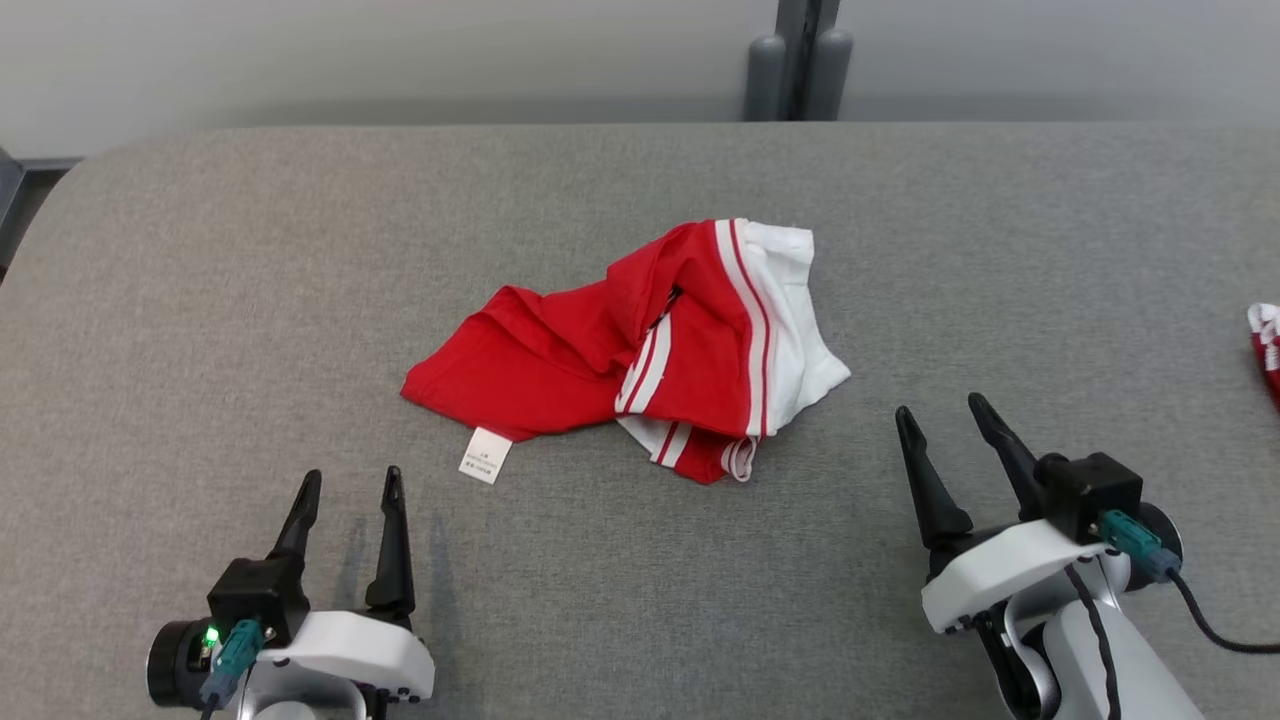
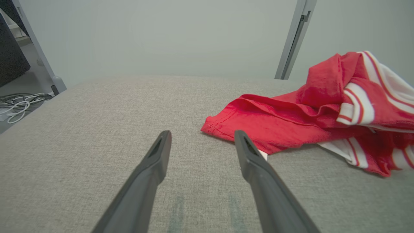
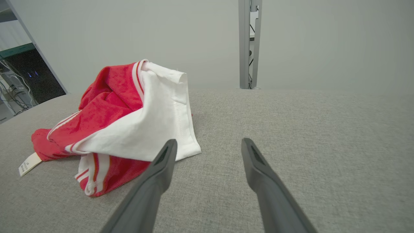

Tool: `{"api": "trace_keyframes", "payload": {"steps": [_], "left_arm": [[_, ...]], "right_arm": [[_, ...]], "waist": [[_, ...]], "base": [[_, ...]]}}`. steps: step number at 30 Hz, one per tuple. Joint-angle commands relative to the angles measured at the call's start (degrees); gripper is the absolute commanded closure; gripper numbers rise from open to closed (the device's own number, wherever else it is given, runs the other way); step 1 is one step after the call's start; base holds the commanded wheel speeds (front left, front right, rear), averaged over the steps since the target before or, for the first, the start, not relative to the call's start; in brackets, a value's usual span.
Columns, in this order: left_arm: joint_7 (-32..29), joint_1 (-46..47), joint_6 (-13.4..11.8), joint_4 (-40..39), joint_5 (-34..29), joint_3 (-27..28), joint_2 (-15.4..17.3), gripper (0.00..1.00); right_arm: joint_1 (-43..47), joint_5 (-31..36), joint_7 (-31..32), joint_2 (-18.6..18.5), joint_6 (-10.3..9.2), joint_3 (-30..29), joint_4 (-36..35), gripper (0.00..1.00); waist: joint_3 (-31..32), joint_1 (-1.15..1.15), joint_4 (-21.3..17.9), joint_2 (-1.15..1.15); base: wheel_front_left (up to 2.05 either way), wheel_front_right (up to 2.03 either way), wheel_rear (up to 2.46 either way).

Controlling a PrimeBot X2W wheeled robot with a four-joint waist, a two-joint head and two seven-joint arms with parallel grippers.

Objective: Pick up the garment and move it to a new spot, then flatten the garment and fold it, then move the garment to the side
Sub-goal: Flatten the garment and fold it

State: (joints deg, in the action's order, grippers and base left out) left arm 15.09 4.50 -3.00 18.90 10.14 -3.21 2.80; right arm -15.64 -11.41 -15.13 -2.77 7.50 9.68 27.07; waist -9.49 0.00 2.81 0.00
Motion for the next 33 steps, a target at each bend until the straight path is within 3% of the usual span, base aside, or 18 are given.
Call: {"api": "trace_keyframes", "payload": {"steps": [1, 13, 14, 16, 17, 22, 33], "left_arm": [[0.08, 1.61, -0.5, -0.52, 0.51, -0.67, 0.22, 0.0], [0.09, 5.78, -1.56, -0.82, 2.41, -6.58, 0.2, 0.0], [0.08, 5.75, -1.7, -0.81, 2.42, -6.63, 0.21, 0.0], [0.08, 5.64, -1.72, -0.77, 2.4, -6.53, 0.25, 0.0], [0.08, 5.52, -1.73, -0.79, 2.32, -6.45, 0.21, 0.0], [0.08, 4.44, -2.03, -0.48, 1.91, -5.51, 0.21, 0.0], [0.08, 3.65, -0.64, -0.09, 0.46, -3.04, 0.23, 0.0]], "right_arm": [[-1.83, 0.63, -0.02, -0.33, -0.02, -0.21, 0.73, 0.0], [-13.21, 4.47, -0.01, -0.37, -0.02, -3.08, 15.08, 0.0], [-13.92, 4.93, 0.0, -0.38, -0.02, -3.37, 16.62, 0.17], [-15.0, 5.86, 0.01, -0.32, -0.02, -3.8, 19.19, 0.8], [-15.46, 5.97, 0.01, -0.32, -0.02, -4.14, 19.87, 1.0], [-16.05, 5.85, 0.0, -0.4, -0.02, -5.45, 18.08, 1.0], [-20.56, 2.78, -0.01, -2.2, -0.02, -6.75, 5.61, 1.0]], "waist": [[-3.68, 0.0, 2.72, 0.0], [-9.45, 0.0, 10.09, 0.0], [-9.53, 0.0, 10.42, 0.0], [-9.53, 0.0, 10.82, 0.0], [-9.49, 0.0, 10.93, 0.0], [-8.18, 0.0, 10.03, 0.0], [-3.41, 0.0, 4.1, 0.0]], "base": [[0.0, 0.0, 0.0], [0.0, 0.0, 0.0], [0.0, 0.0, 0.0], [0.0, 0.0, 0.0], [0.0, 0.0, 0.0], [0.0, 0.0, 0.0], [0.0, 0.0, 0.0]]}}
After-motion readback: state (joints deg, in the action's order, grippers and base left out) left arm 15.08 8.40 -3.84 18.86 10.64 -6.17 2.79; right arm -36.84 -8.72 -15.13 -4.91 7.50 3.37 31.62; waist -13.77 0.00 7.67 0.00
